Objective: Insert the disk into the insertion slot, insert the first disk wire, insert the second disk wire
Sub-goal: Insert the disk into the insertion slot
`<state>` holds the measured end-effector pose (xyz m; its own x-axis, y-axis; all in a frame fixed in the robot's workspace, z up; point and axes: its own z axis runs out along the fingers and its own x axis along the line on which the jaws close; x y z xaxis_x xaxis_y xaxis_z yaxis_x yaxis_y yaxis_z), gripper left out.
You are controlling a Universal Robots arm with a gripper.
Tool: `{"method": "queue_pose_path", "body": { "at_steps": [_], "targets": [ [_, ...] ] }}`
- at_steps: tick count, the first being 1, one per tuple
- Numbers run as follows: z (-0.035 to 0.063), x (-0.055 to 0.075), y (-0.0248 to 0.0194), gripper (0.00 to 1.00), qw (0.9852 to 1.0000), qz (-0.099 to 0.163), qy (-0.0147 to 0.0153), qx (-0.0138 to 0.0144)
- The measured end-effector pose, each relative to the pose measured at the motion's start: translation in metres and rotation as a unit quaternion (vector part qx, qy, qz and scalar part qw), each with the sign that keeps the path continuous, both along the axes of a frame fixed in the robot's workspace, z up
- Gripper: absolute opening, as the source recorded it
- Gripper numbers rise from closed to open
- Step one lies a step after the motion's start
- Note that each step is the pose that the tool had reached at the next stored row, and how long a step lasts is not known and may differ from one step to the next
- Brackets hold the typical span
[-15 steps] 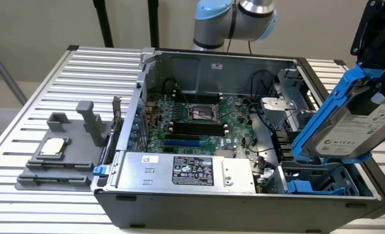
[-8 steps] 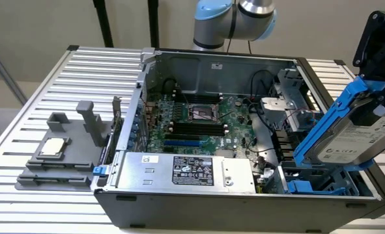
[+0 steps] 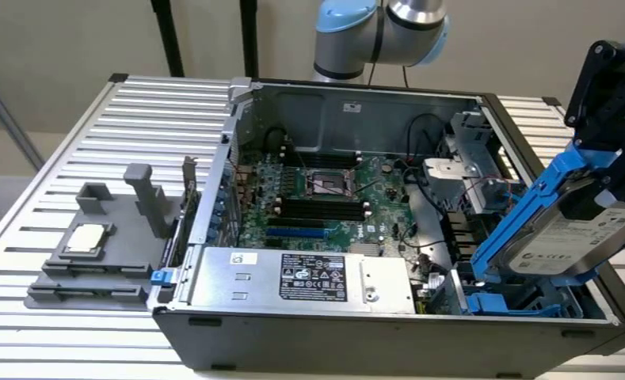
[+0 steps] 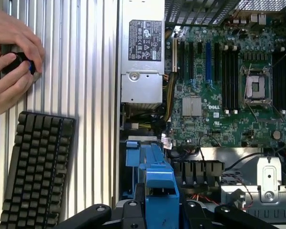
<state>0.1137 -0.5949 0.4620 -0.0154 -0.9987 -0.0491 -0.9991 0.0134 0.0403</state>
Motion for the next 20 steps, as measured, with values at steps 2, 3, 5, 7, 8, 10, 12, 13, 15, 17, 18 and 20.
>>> {"method": "queue_pose_path", "body": {
  "at_steps": [2, 3, 5, 7, 8, 10, 12, 13, 15, 17, 18, 20],
  "targets": [
    [-0.0025, 0.000, -0.0004, 0.32, 1.0000, 0.001, -0.0001, 0.0001],
    [-0.0034, 0.000, -0.0004, 0.32, 1.0000, 0.002, -0.0001, 0.0000],
    [-0.0053, 0.000, -0.0004, 0.32, 1.0000, 0.004, -0.0003, 0.0001],
    [-0.0069, -0.001, -0.0005, 0.32, 1.0000, 0.008, -0.0006, 0.0002],
    [-0.0074, -0.001, -0.0005, 0.32, 1.0000, 0.010, -0.0007, 0.0002],
    [-0.0085, -0.001, -0.0007, 0.32, 0.9999, 0.012, -0.0010, 0.0002],
    [-0.0096, -0.001, -0.0017, 0.32, 0.9999, 0.014, -0.0011, 0.0003],
    [-0.0100, -0.001, -0.0022, 0.32, 0.9999, 0.015, -0.0011, 0.0002],
    [-0.0114, -0.001, -0.0029, 0.32, 0.9999, 0.016, -0.0012, 0.0003],
    [-0.0126, -0.001, -0.0030, 0.32, 0.9999, 0.017, -0.0013, 0.0001],
    [-0.0135, -0.001, -0.0031, 0.32, 0.9998, 0.017, -0.0013, 0.0002],
    [-0.0151, -0.001, -0.0031, 0.32, 0.9998, 0.019, -0.0016, 0.0006]
  ]
}}
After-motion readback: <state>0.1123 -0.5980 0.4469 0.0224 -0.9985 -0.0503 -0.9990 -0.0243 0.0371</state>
